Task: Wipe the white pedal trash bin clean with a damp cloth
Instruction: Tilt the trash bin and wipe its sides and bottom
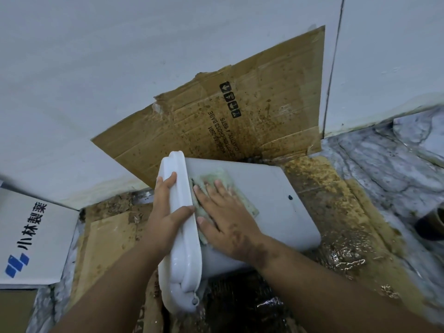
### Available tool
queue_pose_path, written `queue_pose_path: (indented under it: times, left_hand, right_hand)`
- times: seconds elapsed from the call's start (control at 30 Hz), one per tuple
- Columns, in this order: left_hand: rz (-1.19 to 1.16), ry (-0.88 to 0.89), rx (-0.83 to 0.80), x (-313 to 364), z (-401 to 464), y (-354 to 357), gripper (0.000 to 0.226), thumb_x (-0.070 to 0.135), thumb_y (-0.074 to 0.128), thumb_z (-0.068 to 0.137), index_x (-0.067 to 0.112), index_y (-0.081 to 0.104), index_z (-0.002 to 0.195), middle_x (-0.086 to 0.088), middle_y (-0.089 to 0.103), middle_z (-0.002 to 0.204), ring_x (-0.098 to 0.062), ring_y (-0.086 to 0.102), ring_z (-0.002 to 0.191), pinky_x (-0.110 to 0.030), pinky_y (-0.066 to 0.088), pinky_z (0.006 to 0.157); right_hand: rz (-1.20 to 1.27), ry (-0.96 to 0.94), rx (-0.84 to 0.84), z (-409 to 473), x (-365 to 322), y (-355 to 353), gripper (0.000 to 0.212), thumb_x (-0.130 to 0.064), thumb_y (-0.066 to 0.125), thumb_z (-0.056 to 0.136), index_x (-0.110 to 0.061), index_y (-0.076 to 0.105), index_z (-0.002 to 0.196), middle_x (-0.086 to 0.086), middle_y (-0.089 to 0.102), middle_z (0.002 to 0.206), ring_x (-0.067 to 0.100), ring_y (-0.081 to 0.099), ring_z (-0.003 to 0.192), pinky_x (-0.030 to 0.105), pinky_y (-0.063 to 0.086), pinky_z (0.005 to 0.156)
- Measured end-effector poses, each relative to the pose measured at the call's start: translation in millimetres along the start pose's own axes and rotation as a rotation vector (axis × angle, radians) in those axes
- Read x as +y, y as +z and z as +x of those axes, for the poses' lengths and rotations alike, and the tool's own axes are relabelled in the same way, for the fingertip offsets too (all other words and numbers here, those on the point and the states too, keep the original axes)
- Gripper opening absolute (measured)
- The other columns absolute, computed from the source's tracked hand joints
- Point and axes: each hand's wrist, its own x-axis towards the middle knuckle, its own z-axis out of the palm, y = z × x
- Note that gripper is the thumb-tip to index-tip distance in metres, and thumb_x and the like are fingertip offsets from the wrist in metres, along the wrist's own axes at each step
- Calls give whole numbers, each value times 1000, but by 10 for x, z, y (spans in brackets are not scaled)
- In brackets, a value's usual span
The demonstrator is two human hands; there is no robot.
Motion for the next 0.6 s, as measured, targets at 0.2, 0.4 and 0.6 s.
queue_pose_path:
  times: [0.2,0.4,0.6]
  left_hand:
    - [6,-2,-21,-8,16,17,87,58,62,65,58,27,145,15,13,163,-25,25,148,-57,29,117]
    - [29,-6,1,51,52,80,84,58,62,66,59,28,143,11,16,161,-32,29,143,-61,31,114]
    - [2,-35,32,7,82,49,82,55,64,63,56,34,139,0,29,156,-33,40,134,-62,35,111]
  right_hand:
    - [53,265,54,-456,714,-114,75,-65,21,89,-37,12,158,-2,13,167,18,-1,155,42,2,125]
    - [80,578,114,-1206,1377,-175,87,-69,9,84,-25,14,158,10,16,166,27,6,154,38,2,122]
    - [65,138,115,-1166,338,48,70,-50,39,96,-31,15,159,1,15,166,24,-1,155,35,-10,122]
